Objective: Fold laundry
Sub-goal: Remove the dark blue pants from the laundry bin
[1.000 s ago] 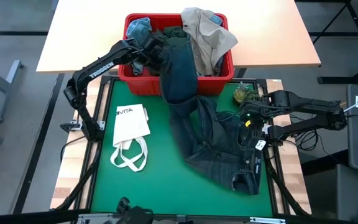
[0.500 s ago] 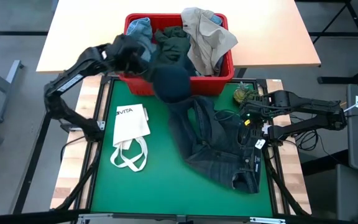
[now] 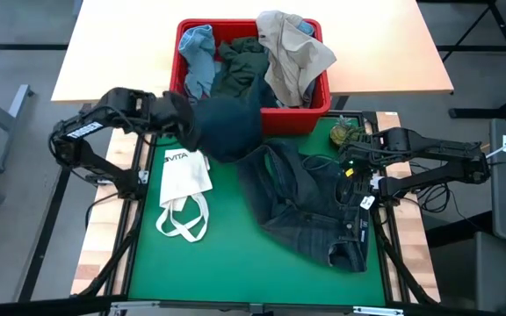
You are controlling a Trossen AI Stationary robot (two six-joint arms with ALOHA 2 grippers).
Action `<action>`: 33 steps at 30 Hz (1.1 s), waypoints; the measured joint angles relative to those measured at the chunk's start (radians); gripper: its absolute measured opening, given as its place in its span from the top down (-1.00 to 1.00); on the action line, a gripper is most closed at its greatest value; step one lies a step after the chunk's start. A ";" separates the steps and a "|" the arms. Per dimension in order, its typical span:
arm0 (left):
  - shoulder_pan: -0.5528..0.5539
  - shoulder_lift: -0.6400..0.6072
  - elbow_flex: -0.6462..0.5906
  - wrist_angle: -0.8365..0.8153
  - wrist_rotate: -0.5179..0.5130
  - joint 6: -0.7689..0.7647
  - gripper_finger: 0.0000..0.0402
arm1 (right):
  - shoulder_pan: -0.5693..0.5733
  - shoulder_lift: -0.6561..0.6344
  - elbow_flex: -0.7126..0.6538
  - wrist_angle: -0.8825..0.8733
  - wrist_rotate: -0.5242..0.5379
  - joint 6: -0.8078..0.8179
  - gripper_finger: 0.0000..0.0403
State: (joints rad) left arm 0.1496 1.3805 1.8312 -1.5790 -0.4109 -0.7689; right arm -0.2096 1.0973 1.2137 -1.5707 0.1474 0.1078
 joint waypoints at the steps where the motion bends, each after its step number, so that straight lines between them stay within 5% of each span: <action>1: -0.018 0.001 -0.011 0.014 0.001 -0.012 1.00 | 0.000 0.000 0.000 0.000 0.000 0.000 0.94; 13: -0.130 0.015 -0.092 0.008 0.021 -0.037 0.91 | 0.000 0.000 0.000 0.000 -0.001 -0.007 0.94; 25: -0.057 0.016 -0.157 0.008 0.020 -0.037 0.49 | 0.000 0.000 0.000 0.000 -0.009 -0.008 0.94; 33: -0.001 0.010 -0.157 0.008 0.027 0.000 0.42 | 0.000 0.000 0.000 0.000 -0.009 -0.011 0.94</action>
State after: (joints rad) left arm 0.1486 1.3907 1.6745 -1.5707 -0.3838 -0.7692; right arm -0.2096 1.0973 1.2137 -1.5711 0.1383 0.0967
